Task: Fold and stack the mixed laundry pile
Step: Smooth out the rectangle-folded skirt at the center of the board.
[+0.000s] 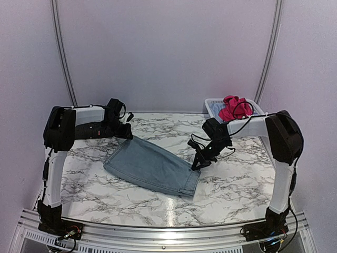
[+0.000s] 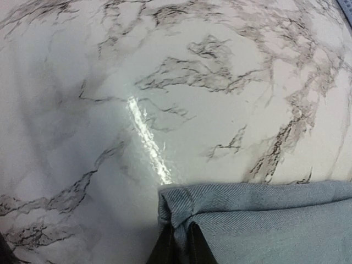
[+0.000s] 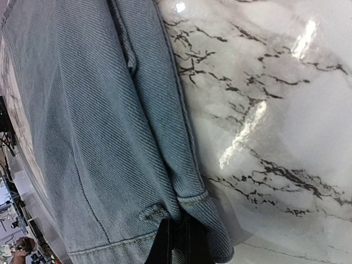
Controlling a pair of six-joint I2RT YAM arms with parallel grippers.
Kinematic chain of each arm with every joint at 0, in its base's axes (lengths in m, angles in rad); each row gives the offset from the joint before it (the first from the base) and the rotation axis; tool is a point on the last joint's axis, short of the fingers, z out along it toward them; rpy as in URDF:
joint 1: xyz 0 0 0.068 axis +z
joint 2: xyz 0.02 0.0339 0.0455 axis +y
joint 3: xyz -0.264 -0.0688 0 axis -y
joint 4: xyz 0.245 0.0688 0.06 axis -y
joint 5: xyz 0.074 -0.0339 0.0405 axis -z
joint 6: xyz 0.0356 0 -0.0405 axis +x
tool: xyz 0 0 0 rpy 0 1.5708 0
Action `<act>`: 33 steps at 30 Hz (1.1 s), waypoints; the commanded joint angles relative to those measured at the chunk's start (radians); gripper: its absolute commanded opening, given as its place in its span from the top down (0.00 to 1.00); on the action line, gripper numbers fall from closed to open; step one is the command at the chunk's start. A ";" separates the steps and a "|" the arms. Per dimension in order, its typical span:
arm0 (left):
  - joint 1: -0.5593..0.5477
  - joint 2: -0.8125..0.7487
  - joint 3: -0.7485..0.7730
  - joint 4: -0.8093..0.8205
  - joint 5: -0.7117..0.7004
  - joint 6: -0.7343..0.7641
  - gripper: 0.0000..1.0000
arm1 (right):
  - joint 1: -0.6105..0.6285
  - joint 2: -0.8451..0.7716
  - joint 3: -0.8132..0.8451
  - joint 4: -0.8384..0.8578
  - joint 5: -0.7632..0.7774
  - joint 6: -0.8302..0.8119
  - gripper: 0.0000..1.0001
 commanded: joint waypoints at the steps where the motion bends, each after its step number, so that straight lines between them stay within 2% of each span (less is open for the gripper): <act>1: 0.015 -0.023 0.016 0.018 -0.107 -0.058 0.68 | -0.004 0.056 -0.014 0.010 0.086 -0.013 1.00; 2: 0.015 -0.056 0.002 0.025 -0.125 -0.065 0.58 | -0.003 0.062 -0.028 0.014 0.087 -0.015 1.00; 4: 0.015 -0.133 -0.043 0.036 -0.157 -0.071 0.25 | -0.003 0.057 -0.071 0.025 0.085 -0.013 1.00; 5: 0.015 -0.178 -0.079 0.038 -0.163 -0.074 0.15 | -0.002 0.051 -0.098 0.030 0.082 -0.011 1.00; 9: 0.006 -0.383 -0.281 0.067 -0.125 -0.123 0.02 | 0.005 -0.011 -0.235 0.064 0.062 0.019 1.00; 11: -0.014 -0.481 -0.408 0.081 -0.105 -0.149 0.01 | 0.015 -0.070 -0.307 0.086 0.047 0.043 1.00; 15: -0.141 -0.655 -0.658 0.114 -0.099 -0.209 0.01 | 0.055 -0.157 -0.435 0.120 0.016 0.096 1.00; 18: -0.271 -0.704 -0.822 0.176 -0.135 -0.299 0.01 | 0.088 -0.217 -0.512 0.158 -0.048 0.154 1.00; 22: -0.309 -0.689 -0.954 0.295 -0.147 -0.416 0.01 | 0.130 -0.280 -0.590 0.210 -0.142 0.216 1.00; 26: -0.306 -0.553 -0.864 0.288 -0.224 -0.367 0.01 | 0.175 -0.307 -0.639 0.285 -0.253 0.267 1.00; 31: -0.286 -0.300 -0.577 0.179 -0.280 -0.239 0.01 | 0.216 -0.257 -0.563 0.373 -0.352 0.301 1.00; 33: -0.270 -0.232 -0.470 0.148 -0.303 -0.177 0.01 | 0.219 -0.228 -0.500 0.358 -0.380 0.297 0.92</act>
